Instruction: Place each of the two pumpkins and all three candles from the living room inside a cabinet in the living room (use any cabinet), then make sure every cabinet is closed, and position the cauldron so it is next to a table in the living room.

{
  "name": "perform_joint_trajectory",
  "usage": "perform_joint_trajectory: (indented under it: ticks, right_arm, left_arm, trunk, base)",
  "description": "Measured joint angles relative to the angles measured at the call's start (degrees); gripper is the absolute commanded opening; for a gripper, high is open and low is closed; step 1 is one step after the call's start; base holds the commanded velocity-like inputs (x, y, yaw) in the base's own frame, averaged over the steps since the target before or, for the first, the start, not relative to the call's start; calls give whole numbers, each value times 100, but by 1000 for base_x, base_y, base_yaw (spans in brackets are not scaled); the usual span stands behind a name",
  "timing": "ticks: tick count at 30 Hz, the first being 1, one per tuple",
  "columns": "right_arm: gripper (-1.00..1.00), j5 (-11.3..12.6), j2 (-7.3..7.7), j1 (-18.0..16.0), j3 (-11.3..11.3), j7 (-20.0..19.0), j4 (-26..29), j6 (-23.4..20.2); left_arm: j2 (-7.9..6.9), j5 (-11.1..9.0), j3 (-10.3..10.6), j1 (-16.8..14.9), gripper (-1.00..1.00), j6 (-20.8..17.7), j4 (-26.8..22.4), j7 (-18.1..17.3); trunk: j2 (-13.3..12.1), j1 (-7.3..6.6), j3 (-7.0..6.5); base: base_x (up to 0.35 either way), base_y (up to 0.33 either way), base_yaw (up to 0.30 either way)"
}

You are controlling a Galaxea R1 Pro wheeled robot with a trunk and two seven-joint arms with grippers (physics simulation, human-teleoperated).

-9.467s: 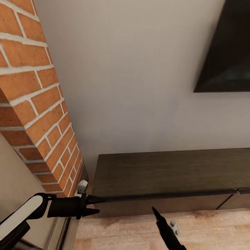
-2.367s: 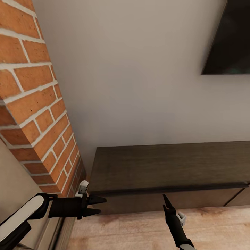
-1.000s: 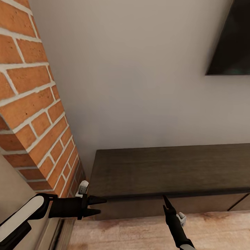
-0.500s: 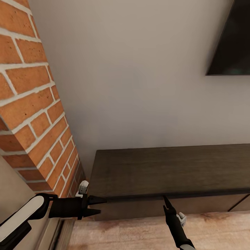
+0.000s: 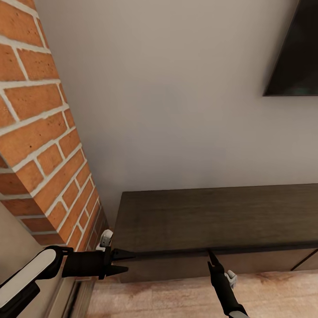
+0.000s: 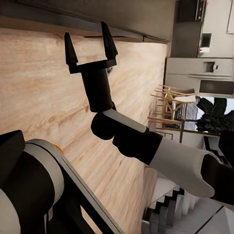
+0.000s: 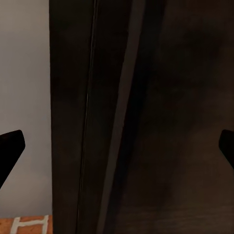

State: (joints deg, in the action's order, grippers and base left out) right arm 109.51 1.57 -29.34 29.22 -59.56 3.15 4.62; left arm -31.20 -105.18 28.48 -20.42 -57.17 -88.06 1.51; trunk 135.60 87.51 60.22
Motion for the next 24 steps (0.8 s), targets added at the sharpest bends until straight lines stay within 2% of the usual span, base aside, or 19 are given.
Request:
perform_joint_trajectory:
  ticks: [22,23,24]
  right_arm:
    - [100,-3,0,0,0,8,-14,0]
    - [-100,-2,0,0,0,8,-15,0]
    - [-100,-2,0,0,0,9,-16,0]
  left_arm:
    - [4,8,8,0,100,0,0,0]
    - [4,9,8,0,100,0,0,0]
    - [2,9,8,0,100,0,0,0]
  trunk:
    - [0,0,0]
    - [0,0,0]
    - [0,0,0]
  base:
    - [15,0,0]
    - [1,0,0]
    - [0,0,0]
